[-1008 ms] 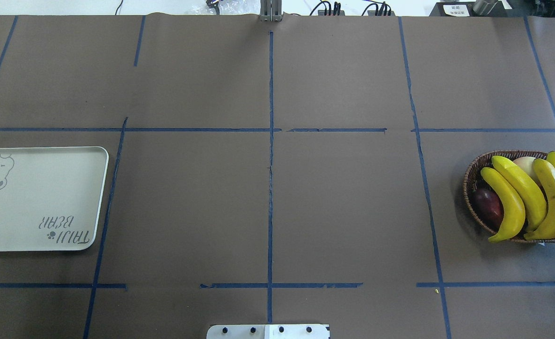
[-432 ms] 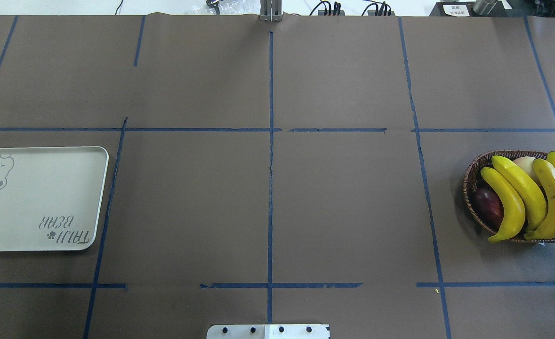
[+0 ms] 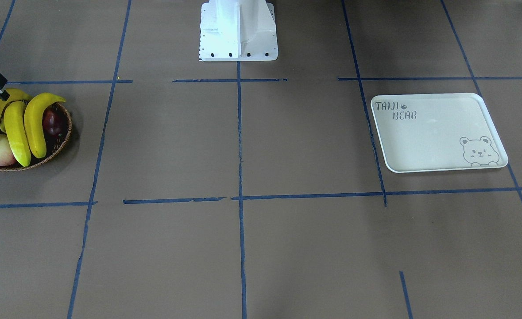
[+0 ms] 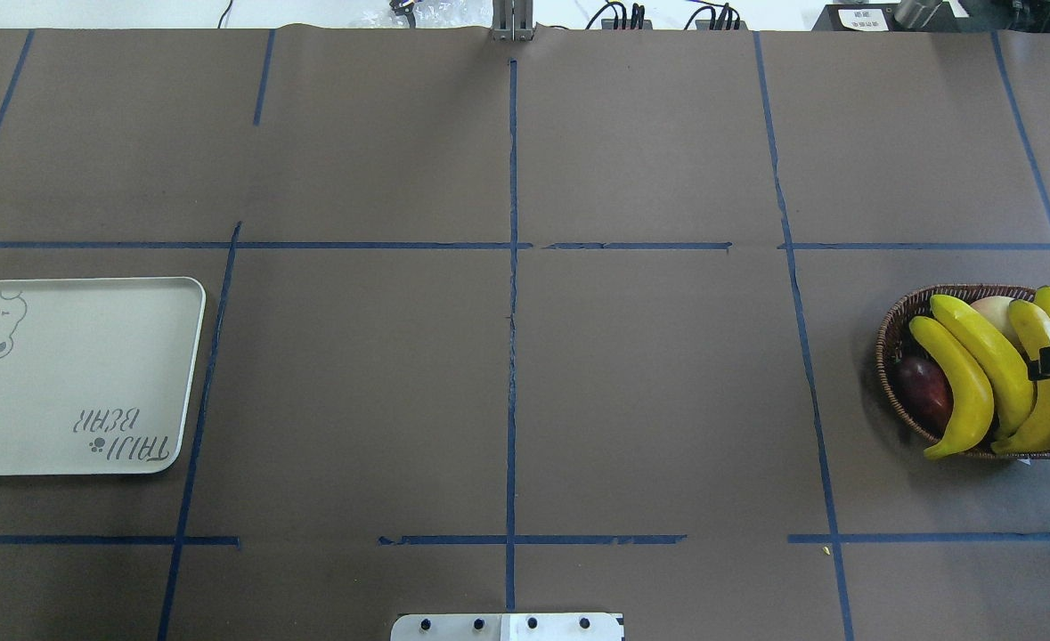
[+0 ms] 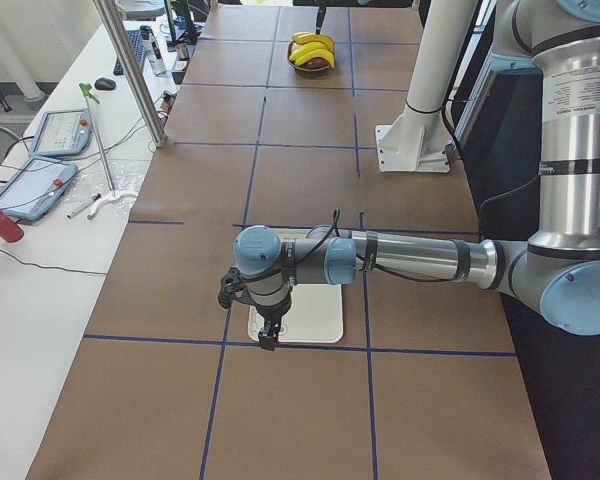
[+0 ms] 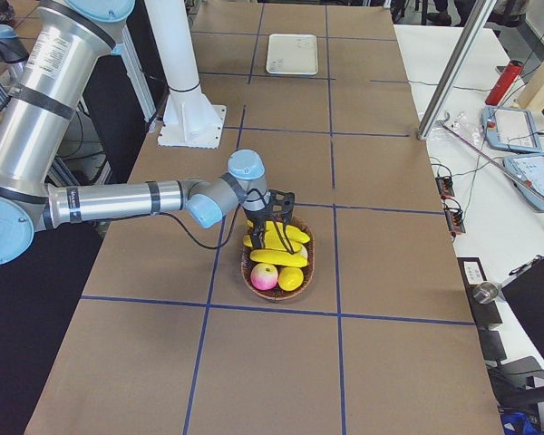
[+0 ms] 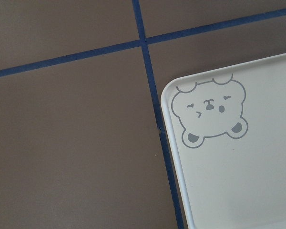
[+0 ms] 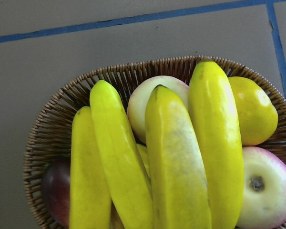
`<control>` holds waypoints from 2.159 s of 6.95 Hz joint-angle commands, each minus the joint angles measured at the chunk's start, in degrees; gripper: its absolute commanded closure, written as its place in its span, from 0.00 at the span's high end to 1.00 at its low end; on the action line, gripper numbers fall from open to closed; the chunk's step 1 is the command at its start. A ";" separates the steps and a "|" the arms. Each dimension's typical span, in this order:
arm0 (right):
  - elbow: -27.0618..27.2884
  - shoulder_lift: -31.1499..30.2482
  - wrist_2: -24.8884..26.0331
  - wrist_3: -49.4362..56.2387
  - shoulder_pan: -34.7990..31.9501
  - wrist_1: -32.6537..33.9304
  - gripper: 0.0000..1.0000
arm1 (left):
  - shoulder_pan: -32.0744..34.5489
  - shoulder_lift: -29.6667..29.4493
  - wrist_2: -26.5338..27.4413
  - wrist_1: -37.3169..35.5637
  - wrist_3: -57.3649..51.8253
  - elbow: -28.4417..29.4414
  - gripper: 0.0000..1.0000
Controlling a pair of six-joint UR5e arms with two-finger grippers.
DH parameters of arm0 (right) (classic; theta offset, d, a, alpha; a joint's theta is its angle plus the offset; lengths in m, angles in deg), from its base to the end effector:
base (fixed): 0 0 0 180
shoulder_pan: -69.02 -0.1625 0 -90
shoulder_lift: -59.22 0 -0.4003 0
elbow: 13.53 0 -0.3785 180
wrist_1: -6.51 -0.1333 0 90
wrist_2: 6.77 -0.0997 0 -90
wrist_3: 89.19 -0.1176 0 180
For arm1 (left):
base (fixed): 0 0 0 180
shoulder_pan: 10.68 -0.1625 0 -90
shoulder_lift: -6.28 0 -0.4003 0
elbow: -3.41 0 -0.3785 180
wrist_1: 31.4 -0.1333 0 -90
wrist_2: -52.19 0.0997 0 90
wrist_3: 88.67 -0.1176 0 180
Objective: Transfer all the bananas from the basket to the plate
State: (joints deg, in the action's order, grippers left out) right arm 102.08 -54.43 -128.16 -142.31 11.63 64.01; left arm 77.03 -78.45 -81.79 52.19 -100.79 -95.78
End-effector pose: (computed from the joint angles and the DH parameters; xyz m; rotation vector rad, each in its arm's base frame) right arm -0.1315 -0.3393 0.5426 0.0683 -0.7881 0.1744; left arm -0.0341 -0.4385 0.6241 0.0247 0.7699 0.2223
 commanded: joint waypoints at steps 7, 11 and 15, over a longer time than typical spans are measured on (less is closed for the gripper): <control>-1.62 0.35 0.02 -0.06 3.07 -0.02 0.32 | -0.17 -0.17 0.03 0.09 -0.01 0.66 1.00; 3.54 -0.18 -2.60 0.47 0.19 0.42 0.02 | -0.09 -0.17 0.20 0.00 -0.01 0.22 1.00; 2.17 7.25 -10.44 0.56 -5.72 0.42 0.02 | -0.35 -0.95 0.73 0.26 -0.01 0.13 1.00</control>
State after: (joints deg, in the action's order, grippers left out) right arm 105.66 -51.35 -138.05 -141.61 6.35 64.43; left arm 76.89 -78.75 -81.28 52.23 -100.98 -95.83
